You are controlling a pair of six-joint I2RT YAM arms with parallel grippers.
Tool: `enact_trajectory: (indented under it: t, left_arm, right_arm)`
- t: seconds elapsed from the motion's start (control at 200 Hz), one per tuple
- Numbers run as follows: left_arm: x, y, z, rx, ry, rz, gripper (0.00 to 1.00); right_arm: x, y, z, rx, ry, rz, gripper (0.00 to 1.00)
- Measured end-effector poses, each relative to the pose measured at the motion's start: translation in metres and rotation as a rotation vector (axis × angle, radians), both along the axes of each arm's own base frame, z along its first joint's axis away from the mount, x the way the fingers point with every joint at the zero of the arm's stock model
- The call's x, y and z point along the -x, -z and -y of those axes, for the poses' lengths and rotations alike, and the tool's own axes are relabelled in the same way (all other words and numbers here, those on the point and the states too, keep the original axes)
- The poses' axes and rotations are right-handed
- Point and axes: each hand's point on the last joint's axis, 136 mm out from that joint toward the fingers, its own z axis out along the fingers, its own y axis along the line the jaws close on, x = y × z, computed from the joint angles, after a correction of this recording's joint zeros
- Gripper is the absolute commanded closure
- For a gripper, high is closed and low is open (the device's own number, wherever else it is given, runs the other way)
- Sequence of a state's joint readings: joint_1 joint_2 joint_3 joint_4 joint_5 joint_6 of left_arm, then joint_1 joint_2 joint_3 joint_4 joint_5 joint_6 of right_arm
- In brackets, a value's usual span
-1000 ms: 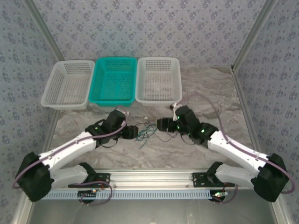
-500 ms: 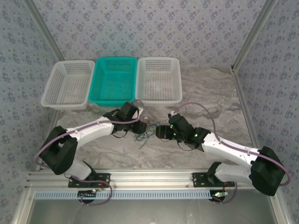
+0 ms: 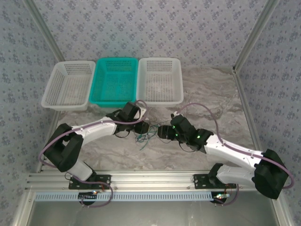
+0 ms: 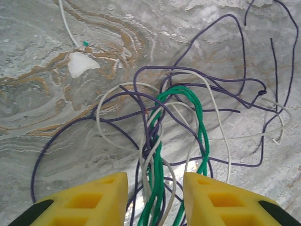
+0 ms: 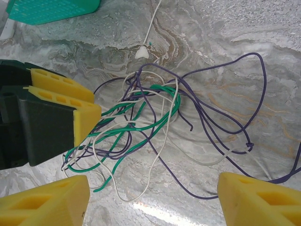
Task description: Untangle the cables
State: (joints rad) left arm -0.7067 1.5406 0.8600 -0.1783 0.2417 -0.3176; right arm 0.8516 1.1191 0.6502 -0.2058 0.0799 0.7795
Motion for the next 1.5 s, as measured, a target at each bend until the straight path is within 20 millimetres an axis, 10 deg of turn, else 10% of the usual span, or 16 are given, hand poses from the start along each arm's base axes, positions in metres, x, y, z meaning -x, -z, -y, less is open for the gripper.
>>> enact_trajectory:
  t: [0.66, 1.164, 1.499]
  left_arm:
    - [0.006, 0.013, -0.003, -0.002, 0.004, -0.015, 1.0]
    - [0.018, -0.059, 0.011, 0.21, 0.005, 0.07, 1.0]
    - [0.011, -0.052, -0.013, 0.182, -0.148, 0.075, 1.0]
  right_arm:
    - [0.0, -0.004, 0.004, -0.009, 0.022, 0.002, 0.26]
    - [-0.003, -0.008, -0.053, -0.13, -0.136, 0.056, 0.04]
    - [-0.006, -0.007, -0.095, -0.3, -0.211, 0.052, 0.51]
